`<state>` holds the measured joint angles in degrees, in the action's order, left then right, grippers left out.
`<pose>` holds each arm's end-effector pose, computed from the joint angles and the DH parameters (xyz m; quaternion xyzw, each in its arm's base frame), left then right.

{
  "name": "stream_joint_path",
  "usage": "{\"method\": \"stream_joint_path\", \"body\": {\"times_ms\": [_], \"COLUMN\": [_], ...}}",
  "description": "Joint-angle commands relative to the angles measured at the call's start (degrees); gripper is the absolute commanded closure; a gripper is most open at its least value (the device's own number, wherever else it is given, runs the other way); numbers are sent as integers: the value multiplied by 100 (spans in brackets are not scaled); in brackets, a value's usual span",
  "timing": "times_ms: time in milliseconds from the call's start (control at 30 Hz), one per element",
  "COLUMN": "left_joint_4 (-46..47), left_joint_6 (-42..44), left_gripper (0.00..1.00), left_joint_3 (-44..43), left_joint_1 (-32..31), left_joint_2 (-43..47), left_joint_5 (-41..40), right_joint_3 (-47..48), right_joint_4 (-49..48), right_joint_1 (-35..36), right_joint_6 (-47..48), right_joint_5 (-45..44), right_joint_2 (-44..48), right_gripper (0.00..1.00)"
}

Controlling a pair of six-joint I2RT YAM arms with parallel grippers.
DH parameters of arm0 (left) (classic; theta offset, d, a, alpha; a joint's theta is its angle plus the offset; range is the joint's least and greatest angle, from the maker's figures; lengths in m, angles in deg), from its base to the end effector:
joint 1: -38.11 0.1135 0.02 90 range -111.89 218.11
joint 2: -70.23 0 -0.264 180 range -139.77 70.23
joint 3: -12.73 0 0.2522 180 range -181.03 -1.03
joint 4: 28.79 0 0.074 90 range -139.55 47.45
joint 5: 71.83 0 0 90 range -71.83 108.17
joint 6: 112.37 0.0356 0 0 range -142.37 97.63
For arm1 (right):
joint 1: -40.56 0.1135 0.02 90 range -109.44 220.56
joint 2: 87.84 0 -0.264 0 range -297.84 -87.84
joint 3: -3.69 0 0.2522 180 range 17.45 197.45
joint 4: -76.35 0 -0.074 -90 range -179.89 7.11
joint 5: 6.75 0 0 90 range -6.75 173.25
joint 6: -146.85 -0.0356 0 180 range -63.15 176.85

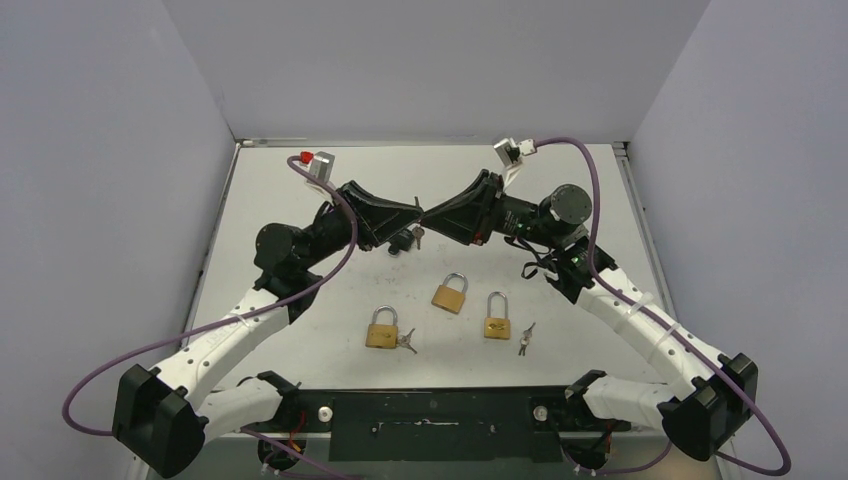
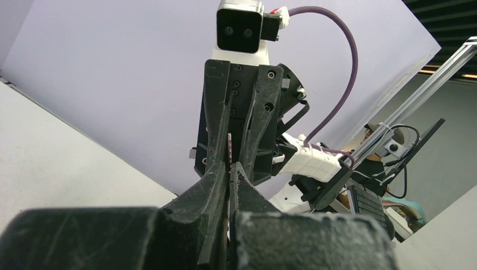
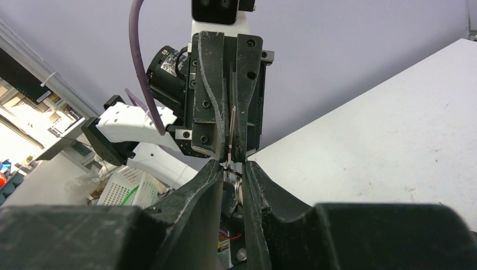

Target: Unlock with the key

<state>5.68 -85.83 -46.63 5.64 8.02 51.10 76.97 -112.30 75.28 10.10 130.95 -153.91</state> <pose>0.1898 -0.1437 0.3890 0.1135 0.5168 -0.7144 0.4579 0.1965 0.1682 0.4132 -0.2631 0.5821 0.6609 0.3939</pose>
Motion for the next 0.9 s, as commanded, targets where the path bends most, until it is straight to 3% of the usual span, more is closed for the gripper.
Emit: {"method": "stream_joint_path", "body": {"times_ms": [0, 200, 333, 500, 600, 767, 867], "left_joint_4": [527, 638, 642, 661, 670, 570, 492], "left_joint_6": [-210, -313, -369, -477, -474, -398, -306], "left_gripper": [100, 100, 100, 71, 65, 73, 88], "left_joint_3": [-19, 16, 8, 89, 97, 78, 55], "left_joint_1": [-31, -38, -40, -36, -39, -40, -40], "left_joint_2": [82, 90, 106, 164, 136, 66, 62], "left_joint_5": [-153, -178, -226, -425, -471, -476, -503], "right_joint_3": [212, 287, 270, 304, 298, 303, 330], "right_joint_4": [-85, -92, -48, 85, 138, 149, 236], "right_joint_1": [182, 225, 220, 219, 219, 221, 226], "right_joint_6": [201, 269, 369, 476, 498, 497, 545], "right_joint_5": [-32, -129, -187, -42, 37, 138, 210], "right_joint_2": [-49, -116, -101, -78, -58, -48, -50], "right_gripper": [80, 99, 100, 100, 100, 100, 100]}}
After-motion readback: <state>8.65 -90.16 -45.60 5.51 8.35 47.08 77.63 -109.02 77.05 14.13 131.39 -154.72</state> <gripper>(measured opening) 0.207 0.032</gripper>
